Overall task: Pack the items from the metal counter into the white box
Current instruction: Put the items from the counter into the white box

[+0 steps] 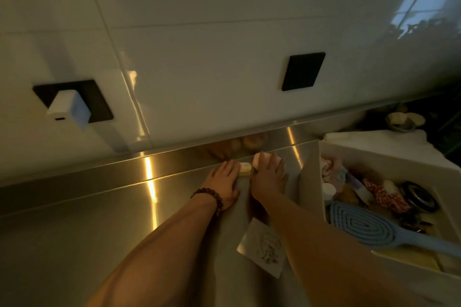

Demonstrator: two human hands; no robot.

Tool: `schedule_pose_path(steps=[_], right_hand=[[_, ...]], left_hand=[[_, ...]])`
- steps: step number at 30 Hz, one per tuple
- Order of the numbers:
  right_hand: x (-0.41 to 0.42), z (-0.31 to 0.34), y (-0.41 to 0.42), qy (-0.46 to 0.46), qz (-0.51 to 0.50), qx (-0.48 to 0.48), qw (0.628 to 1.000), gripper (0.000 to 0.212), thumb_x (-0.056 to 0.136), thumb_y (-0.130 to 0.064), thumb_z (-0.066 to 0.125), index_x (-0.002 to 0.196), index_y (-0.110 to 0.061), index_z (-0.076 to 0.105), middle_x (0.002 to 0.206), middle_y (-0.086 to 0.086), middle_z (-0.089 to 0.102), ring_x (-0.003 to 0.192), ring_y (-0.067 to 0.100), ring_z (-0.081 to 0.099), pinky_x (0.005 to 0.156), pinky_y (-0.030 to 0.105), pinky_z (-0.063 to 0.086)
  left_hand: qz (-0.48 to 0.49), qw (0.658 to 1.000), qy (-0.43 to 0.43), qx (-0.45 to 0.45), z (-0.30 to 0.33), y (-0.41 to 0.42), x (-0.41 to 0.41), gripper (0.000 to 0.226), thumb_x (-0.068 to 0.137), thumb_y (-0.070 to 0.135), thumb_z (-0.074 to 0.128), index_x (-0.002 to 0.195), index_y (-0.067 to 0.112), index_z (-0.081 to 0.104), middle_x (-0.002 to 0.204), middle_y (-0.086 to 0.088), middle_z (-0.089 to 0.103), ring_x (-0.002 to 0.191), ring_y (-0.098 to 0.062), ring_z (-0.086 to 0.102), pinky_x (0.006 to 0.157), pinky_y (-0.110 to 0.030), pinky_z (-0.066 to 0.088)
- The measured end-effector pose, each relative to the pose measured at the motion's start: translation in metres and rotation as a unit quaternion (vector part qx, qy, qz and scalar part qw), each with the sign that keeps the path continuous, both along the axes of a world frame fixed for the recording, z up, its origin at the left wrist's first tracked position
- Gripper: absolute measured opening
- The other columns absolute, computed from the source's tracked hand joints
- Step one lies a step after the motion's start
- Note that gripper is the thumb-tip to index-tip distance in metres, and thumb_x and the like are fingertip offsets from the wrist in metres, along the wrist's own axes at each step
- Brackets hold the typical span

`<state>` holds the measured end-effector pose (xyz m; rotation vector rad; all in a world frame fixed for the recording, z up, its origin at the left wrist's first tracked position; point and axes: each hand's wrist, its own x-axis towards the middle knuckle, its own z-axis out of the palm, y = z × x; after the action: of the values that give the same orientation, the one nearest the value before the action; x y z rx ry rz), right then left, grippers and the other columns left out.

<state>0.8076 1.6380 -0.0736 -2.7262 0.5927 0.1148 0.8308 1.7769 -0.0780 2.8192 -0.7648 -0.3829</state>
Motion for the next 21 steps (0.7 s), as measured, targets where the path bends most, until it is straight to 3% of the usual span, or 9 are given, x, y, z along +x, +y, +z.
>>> schedule_pose_path(steps=[4, 7, 9, 13, 17, 21], right_hand=[[-0.006, 0.001, 0.0, -0.021, 0.012, -0.055, 0.998, 0.054, 0.098, -0.028, 0.038, 0.149, -0.023, 0.018, 0.157, 0.013, 0.011, 0.145, 0.031, 0.002, 0.115, 0.048, 0.004], [-0.013, 0.004, 0.002, -0.051, 0.032, -0.09, 0.994, 0.042, 0.096, -0.023, 0.037, 0.137, -0.022, 0.036, 0.141, 0.013, 0.038, 0.131, 0.031, 0.031, 0.111, 0.04, 0.022], [-0.02, 0.005, 0.003, -0.071, 0.052, -0.093, 0.992, 0.037, 0.094, -0.022, 0.037, 0.13, -0.024, 0.044, 0.13, 0.009, 0.047, 0.118, 0.028, 0.039, 0.103, 0.035, 0.03], [-0.042, 0.007, 0.005, -0.075, 0.036, -0.057, 0.995, 0.047, 0.087, -0.028, 0.054, 0.132, -0.029, 0.042, 0.131, 0.006, 0.046, 0.116, 0.027, 0.04, 0.095, 0.034, 0.035], [-0.064, 0.011, 0.012, -0.069, 0.033, 0.0, 0.997, 0.053, 0.083, -0.034, 0.063, 0.131, -0.027, 0.042, 0.13, 0.005, 0.049, 0.116, 0.028, 0.042, 0.093, 0.037, 0.037], [-0.079, 0.032, 0.019, -0.112, 0.041, 0.08, 0.99, 0.058, 0.08, -0.032, 0.069, 0.13, -0.02, 0.042, 0.131, 0.008, 0.043, 0.116, 0.03, 0.046, 0.094, 0.035, 0.039]], left_hand=[[0.016, 0.998, -0.04, -0.039, -0.002, 0.002, -0.002, 0.067, 0.091, 0.04, 0.048, 0.147, 0.017, 0.02, 0.158, -0.003, 0.005, 0.144, -0.017, 0.002, 0.114, -0.033, 0.007], [0.027, 0.997, -0.05, -0.059, 0.0, 0.002, -0.009, 0.061, 0.089, 0.04, 0.054, 0.14, 0.013, 0.034, 0.154, -0.008, 0.023, 0.141, -0.02, 0.018, 0.111, -0.033, 0.015], [0.05, 0.994, -0.073, -0.067, 0.001, 0.003, -0.019, 0.048, 0.087, 0.039, 0.057, 0.127, 0.015, 0.045, 0.14, -0.008, 0.043, 0.129, -0.023, 0.037, 0.102, -0.032, 0.027], [0.088, 0.987, -0.099, -0.089, 0.005, 0.007, -0.043, 0.027, 0.086, 0.034, 0.058, 0.106, 0.018, 0.049, 0.115, -0.006, 0.056, 0.108, -0.025, 0.049, 0.087, -0.033, 0.032], [0.128, 0.982, -0.077, -0.117, 0.011, 0.015, -0.066, 0.038, 0.082, 0.031, 0.063, 0.114, 0.014, 0.05, 0.117, -0.008, 0.054, 0.108, -0.026, 0.05, 0.092, -0.033, 0.037], [0.166, 0.968, -0.081, -0.167, 0.032, 0.024, -0.082, 0.035, 0.081, 0.026, 0.065, 0.11, 0.011, 0.053, 0.112, -0.008, 0.051, 0.104, -0.026, 0.05, 0.088, -0.032, 0.039]])
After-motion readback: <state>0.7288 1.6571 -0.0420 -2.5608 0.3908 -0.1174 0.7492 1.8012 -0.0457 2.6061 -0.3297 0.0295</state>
